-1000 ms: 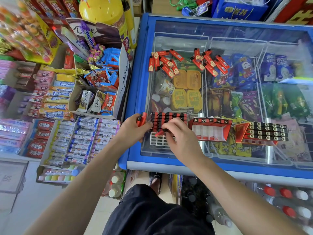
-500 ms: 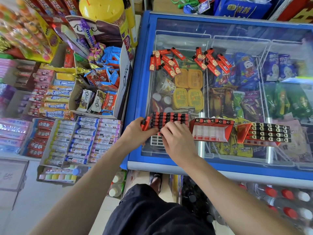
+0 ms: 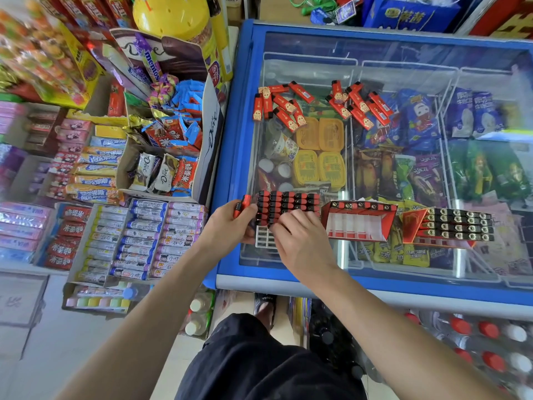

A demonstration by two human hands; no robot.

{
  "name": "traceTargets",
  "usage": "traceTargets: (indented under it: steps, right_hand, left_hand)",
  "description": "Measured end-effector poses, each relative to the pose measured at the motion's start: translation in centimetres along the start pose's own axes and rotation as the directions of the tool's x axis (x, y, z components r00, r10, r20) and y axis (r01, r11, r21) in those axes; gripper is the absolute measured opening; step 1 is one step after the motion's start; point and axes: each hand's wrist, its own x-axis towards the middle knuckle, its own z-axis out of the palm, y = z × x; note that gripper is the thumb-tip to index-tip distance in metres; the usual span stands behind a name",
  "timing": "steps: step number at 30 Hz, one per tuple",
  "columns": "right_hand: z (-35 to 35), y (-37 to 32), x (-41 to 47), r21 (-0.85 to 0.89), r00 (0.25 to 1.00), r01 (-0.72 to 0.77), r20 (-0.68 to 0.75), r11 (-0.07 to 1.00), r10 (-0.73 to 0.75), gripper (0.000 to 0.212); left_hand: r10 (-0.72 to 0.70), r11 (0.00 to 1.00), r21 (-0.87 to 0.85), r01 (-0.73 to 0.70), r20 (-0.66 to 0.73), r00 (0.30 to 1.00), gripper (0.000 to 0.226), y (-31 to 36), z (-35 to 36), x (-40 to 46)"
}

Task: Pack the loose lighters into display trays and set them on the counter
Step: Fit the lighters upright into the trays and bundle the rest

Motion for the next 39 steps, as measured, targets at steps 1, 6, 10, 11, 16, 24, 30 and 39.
traceTargets:
  steps: [1,6,10,11,16,24,30,39]
  right_hand:
    - [-0.1,0.0,0.1,0.003,1.0,0.008,0.002,1.0,-0.008,0.008]
    - [-1.0,-0.3,0.6,0.102,0.997,-0.079,-0.003,0.992,0.08,0.006]
    - [-1.9,-1.2,1.7,0.349,0.965,-0.244,-0.011,0.905,0.264,0.022]
    - [-2.3,-1.5,2.0,0.414,0.959,-0.254,-0.01,0.874,0.283,0.025]
    - [-4.0,-2.4,3.2,0.614,0.941,-0.296,0.057,0.732,0.333,0.035]
    - [-5.8,-2.0,4.8,0.794,0.769,-0.587,0.485,0.159,0.416,0.041]
    - [-6.3,-0.7,4.9,0.796,0.769,-0.6,0.546,0.08,0.331,0.028]
    - [-5.2,0.1,3.6,0.755,0.816,-0.554,0.408,0.351,0.41,0.014]
  left_hand:
    - [0.002,1.0,-0.014,-0.002,-0.003,1.0,0.036,0.1,0.0,0.0]
    - [0.015,1.0,-0.015,-0.015,0.005,1.0,0.039,0.5,-0.1,0.1]
    - [0.048,0.999,-0.018,-0.047,0.065,0.997,0.028,1.4,-0.1,-0.6]
    - [0.059,0.998,-0.019,-0.058,0.076,0.995,0.026,1.5,-0.2,-0.7]
    - [0.104,0.994,0.009,-0.105,0.101,0.989,0.019,2.0,-0.5,-1.2]
    - [0.128,0.992,-0.034,-0.124,0.175,0.976,0.034,1.9,-1.0,-1.7]
    - [0.074,0.993,-0.104,-0.054,0.202,0.977,0.035,1.8,-0.9,-1.7]
    - [0.029,0.973,0.228,-0.031,0.015,0.999,0.038,0.2,-2.0,-0.1]
